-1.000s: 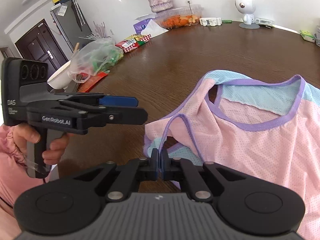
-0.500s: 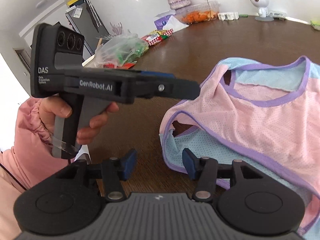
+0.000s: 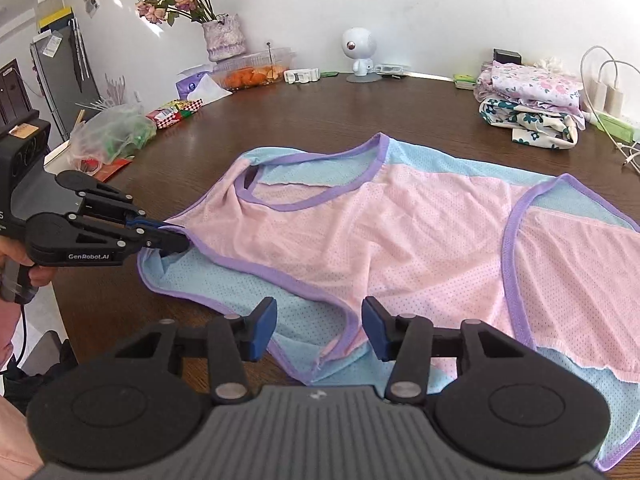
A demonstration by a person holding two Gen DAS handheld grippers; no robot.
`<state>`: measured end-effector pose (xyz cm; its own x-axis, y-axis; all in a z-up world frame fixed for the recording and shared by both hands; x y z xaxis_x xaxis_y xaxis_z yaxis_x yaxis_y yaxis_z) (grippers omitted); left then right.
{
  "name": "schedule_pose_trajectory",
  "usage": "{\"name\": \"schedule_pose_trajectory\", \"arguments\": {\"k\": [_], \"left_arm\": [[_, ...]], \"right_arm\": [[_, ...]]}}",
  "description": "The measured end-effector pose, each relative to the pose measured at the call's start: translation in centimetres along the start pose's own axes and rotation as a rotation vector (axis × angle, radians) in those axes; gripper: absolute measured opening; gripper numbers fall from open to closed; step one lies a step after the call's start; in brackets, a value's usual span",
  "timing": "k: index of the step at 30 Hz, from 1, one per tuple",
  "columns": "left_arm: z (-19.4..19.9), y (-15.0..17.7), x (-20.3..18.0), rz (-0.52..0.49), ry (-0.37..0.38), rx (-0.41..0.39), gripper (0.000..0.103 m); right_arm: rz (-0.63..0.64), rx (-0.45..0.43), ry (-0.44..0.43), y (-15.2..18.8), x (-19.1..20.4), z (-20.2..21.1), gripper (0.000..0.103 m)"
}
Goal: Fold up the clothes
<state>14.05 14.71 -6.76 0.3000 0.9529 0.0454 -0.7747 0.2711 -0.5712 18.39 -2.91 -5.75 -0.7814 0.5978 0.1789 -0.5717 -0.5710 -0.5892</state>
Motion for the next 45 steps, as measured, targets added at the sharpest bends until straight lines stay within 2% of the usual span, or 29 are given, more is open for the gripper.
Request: {"name": "schedule_pose_trajectory", "arguments": {"k": [1,3,5,6,7,9,11,12,13,15,17,20,22,24,25,28,32,34,35,36,37,39,45], "left_arm": [[0.1,0.3,-0.1,-0.012,-0.004,0.001,0.002],[0.4,1.0,-0.2,-0.026,-0.018,0.012,0.002],[0.6,1.7,-0.1,-0.032,-0.036,0.026,0.002],[0.7,1.9,0.0,-0.031,-0.042,0.031,0.002],[0.8,2.0,0.0,-0.032,-0.043,0.033,0.002],[1.0,2.1,0.0,-0.029,-0.041,0.038,0.003],[1.1,2.1,0.0,-0.024,-0.034,0.042,0.01],[1.3,1.9,0.1,-0.019,-0.024,0.038,0.028],[1.7,1.5,0.3,-0.009,-0.02,0.027,0.053],[2.8,0.4,0.9,0.009,-0.008,-0.032,0.067],[3.9,-1.0,2.2,0.052,0.028,-0.088,0.069],[4.5,-3.5,5.0,0.167,0.044,-0.144,0.074],[3.4,-4.9,7.1,0.245,0.013,-0.124,0.072],[1.6,-5.8,8.8,0.296,0.006,-0.087,0.062],[0.5,-6.1,9.5,0.321,0.017,-0.065,0.053],[-2.7,-6.4,11.6,0.387,0.055,-0.01,0.039],[-4.9,-6.5,13.3,0.443,0.129,-0.006,0.03],[-5.5,-6.4,13.3,0.443,0.164,-0.006,0.024],[-5.8,-6.3,13.3,0.438,0.17,-0.004,0.021],[-6.0,-6.2,13.2,0.434,0.178,0.0,0.013],[-6.2,-6.1,13.2,0.434,0.184,0.003,0.009],[-6.3,-6.0,13.2,0.434,0.202,-0.006,0.007],[-5.8,-5.8,14.2,0.49,0.282,-0.075,0.004]], "right_arm": [[-0.002,0.005,0.001,0.2,-0.2,-0.2,0.042],[-0.006,0.022,0.005,0.7,-0.4,-0.6,0.023],[-0.01,0.038,0.013,1.2,-0.5,-1.2,0.01],[-0.008,0.042,0.013,1.3,-0.5,-1.4,0.004],[-0.005,0.037,0.009,1.4,-0.5,-1.3,0.003],[0.011,0.035,-0.006,1.6,-0.2,-1.0,0.003],[0.035,0.04,-0.025,1.9,0.2,-0.6,0.003],[0.039,0.043,-0.032,1.9,0.2,-0.5,0.007],[0.044,0.046,-0.039,2.0,0.3,-0.4,0.013],[0.053,0.031,-0.07,0.6,0.7,0.3,0.039],[0.061,-0.001,-0.115,-2.0,1.5,1.3,0.041],[0.076,-0.045,-0.183,-5.8,2.6,2.8,0.044],[0.117,-0.001,-0.2,-8.5,4.3,0.9,0.044],[0.168,0.067,-0.185,-10.5,6.2,-2.1,0.041],[0.196,0.105,-0.172,-11.2,7.1,-3.9,0.04],[0.252,0.189,-0.138,-12.1,8.8,-8.5,0.035],[0.281,0.237,-0.11,-12.3,9.9,-12.5,0.031],[0.275,0.247,-0.112,-12.1,9.8,-13.3,0.028],[0.271,0.252,-0.113,-12.0,9.7,-13.6,0.022],[0.271,0.256,-0.11,-11.9,9.6,-13.8,0.014],[0.272,0.26,-0.107,-11.7,9.6,-13.9,0.012],[0.259,0.256,-0.109,-11.6,9.4,-13.5,0.004],[0.076,0.218,-0.173,-10.7,7.1,-10.4,0.004]]}}
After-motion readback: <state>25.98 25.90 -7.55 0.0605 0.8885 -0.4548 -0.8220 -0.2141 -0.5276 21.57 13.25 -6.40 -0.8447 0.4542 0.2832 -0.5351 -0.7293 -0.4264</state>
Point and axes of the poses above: each gripper's, at about its wrist camera, not at the fingertips, and z roughly against the way its jaws point, x to its left, y to its underside, the point moved 10 cm from there along -z, roughly the way its jaws point, and after that the axes turned 10 degrees about x, right-handed, at the moved point
